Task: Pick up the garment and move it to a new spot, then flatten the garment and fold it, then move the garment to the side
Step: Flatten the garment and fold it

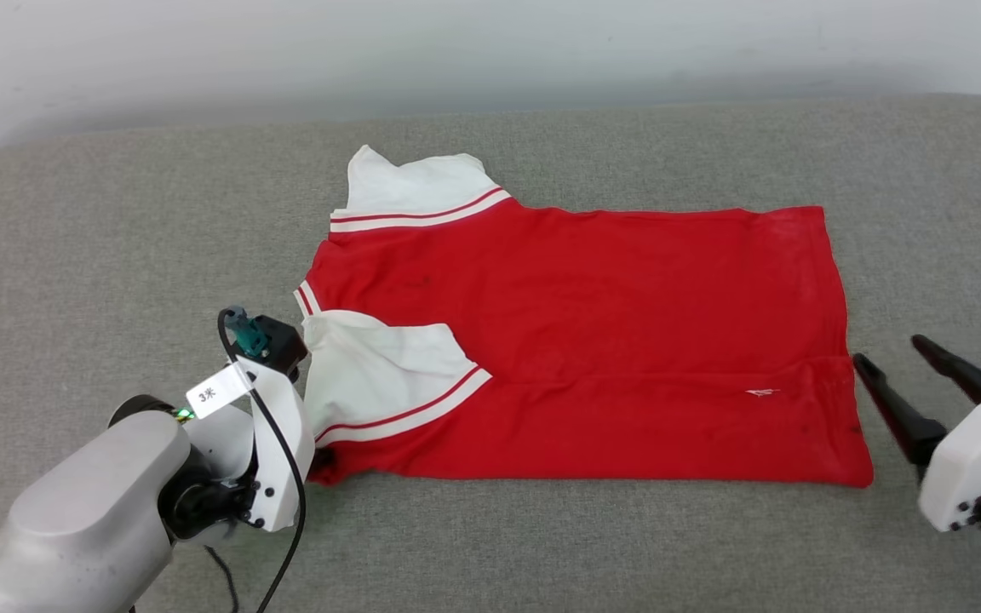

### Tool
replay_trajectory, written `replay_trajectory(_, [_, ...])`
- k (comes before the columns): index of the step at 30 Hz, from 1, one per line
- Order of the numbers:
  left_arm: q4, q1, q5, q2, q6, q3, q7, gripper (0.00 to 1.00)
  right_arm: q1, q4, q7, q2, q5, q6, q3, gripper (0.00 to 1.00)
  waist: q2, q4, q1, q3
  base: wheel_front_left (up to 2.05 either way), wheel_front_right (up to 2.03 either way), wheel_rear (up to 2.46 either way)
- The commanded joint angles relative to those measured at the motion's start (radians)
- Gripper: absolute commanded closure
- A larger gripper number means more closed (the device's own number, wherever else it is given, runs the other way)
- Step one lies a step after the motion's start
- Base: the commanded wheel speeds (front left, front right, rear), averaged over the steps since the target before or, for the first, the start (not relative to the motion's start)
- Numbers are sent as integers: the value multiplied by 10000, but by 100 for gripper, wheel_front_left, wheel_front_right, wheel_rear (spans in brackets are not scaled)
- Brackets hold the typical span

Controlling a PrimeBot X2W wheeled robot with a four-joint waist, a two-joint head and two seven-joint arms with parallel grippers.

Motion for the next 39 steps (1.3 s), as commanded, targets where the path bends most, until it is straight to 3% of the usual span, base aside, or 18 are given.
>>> replay_trajectory(1, [-131, 75, -33, -5, -9, 21, -175, 100, -151, -129, 362, -260, -67, -8, 12, 0, 0, 60, 1, -61, 0, 0, 0])
replay_trajectory(8, [-587, -206, 152, 353, -9, -120, -624, 100, -342, -874, 3695, -1632, 600, -8, 481, 0, 0, 222, 1, -79, 0, 0, 0])
replay_trajectory(14, [-778, -358, 263, 349, -9, -224, -837, 100, -502, -839, 5420, -1631, 1363, -8, 577, 0, 0, 359, 1, 67, 0, 0, 0])
replay_trajectory(23, [-823, -649, 459, 265, -10, -397, -1042, 100, -679, 441, 5607, -808, 1192, -8, 794, 0, 0, 584, 1, 444, 0, 0, 0])
replay_trajectory(31, [-737, -759, 486, 216, -10, -520, -1245, 100, -381, 1516, 5171, 50, 1401, 8, 1690, 0, 0, 652, 1, 684, 0, 0, 0])
replay_trajectory(32, [-716, -736, 464, 213, -10, -536, -1283, 100, -382, 1545, 5036, 85, 1436, 18, 1799, 18, 0, 640, 1, 676, 0, 0, 0])
replay_trajectory(33, [-696, -705, 445, 217, -10, -562, -1302, 100, -399, 1586, 4841, 80, 1447, 21, 1832, 71, 0, 625, 1, 659, 0, 0, 0])
replay_trajectory(34, [-664, -659, 423, 231, -10, -590, -1335, 100, -427, 1623, 4715, 25, 1473, 21, 1890, 100, 0, 603, 1, 623, 0, 0, 0])
replay_trajectory(39, [-558, -404, 315, 340, -10, -668, -1514, 100, -592, 1659, 4001, -496, 1517, -7, 1937, 100, 0, 497, 1, 306, 0, 0, 0])
